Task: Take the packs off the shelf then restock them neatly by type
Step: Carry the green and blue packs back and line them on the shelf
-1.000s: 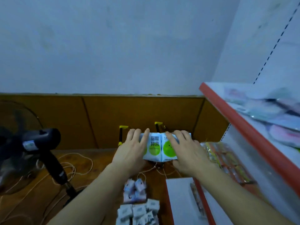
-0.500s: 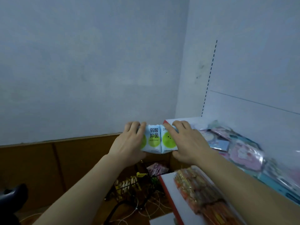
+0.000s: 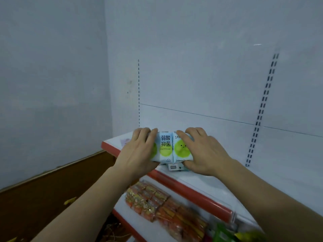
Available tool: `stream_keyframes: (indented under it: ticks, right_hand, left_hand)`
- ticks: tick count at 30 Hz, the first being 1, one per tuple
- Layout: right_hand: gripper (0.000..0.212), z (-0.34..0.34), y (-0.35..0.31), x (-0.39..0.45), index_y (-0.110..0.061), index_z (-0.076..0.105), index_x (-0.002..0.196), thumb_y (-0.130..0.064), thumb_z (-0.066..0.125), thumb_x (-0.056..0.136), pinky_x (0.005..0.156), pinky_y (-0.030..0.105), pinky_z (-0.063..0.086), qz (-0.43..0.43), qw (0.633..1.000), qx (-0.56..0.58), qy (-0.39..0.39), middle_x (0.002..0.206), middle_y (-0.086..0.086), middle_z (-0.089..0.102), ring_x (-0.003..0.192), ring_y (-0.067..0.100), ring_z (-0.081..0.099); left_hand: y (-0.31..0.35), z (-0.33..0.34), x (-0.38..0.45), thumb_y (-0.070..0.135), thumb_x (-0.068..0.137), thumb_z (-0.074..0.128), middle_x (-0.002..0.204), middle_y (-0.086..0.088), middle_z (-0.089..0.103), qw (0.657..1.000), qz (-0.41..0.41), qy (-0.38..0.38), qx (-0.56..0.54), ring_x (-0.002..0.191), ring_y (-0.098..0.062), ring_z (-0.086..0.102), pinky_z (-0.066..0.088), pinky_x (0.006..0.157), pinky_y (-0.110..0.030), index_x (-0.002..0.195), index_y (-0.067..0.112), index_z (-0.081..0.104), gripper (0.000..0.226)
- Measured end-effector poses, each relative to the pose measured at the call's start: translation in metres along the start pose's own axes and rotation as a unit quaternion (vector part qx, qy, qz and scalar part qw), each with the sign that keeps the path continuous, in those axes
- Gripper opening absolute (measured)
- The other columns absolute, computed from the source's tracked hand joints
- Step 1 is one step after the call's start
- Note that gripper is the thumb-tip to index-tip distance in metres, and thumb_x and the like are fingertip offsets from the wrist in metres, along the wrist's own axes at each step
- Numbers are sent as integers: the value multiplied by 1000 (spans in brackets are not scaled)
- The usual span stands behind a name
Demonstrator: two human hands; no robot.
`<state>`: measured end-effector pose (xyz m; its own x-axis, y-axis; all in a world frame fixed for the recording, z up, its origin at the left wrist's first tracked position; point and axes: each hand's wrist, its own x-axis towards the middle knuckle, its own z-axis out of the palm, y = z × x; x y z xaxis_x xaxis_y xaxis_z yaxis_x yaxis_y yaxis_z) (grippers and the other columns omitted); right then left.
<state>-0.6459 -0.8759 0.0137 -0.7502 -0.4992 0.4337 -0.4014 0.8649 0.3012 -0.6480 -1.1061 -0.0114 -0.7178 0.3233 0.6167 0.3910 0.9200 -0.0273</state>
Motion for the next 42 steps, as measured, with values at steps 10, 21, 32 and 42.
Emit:
stream_keyframes:
  ticks: [10,21,32,42]
  right_hand:
    - [90,-61,110,-168,-19,31,150,-59,64,77,81,41,51,169,981,-93,-26,136,5,45,124,28,43]
    - [87,-142,186,-410,-21,27,151,-51,65,78,85,45,49,354,916,-174,-69,138,5,42,125,29,41]
    - [87,-224,222,-645,-21,29,151,-44,66,76,88,48,48,480,837,-232,-126,140,7,41,129,32,39]
    - [87,-239,293,-794,-25,19,154,-41,65,81,98,49,44,560,773,-252,-159,147,5,33,137,30,29]
  left_hand:
    - [178,26,58,47,65,78,132,-8,46,976,178,49,-117,123,-29,36,58,79,-46,143,7,38,97]
    - [454,13,49,45,68,78,138,-6,43,913,338,38,-225,129,-29,34,59,61,-40,148,18,37,94]
    - [707,-19,-16,56,73,72,144,-2,35,820,458,26,-343,137,-23,25,56,87,-40,153,18,27,99]
    - [899,-2,-28,54,73,74,139,-8,42,758,540,15,-364,132,-27,35,50,99,-41,150,12,34,96]
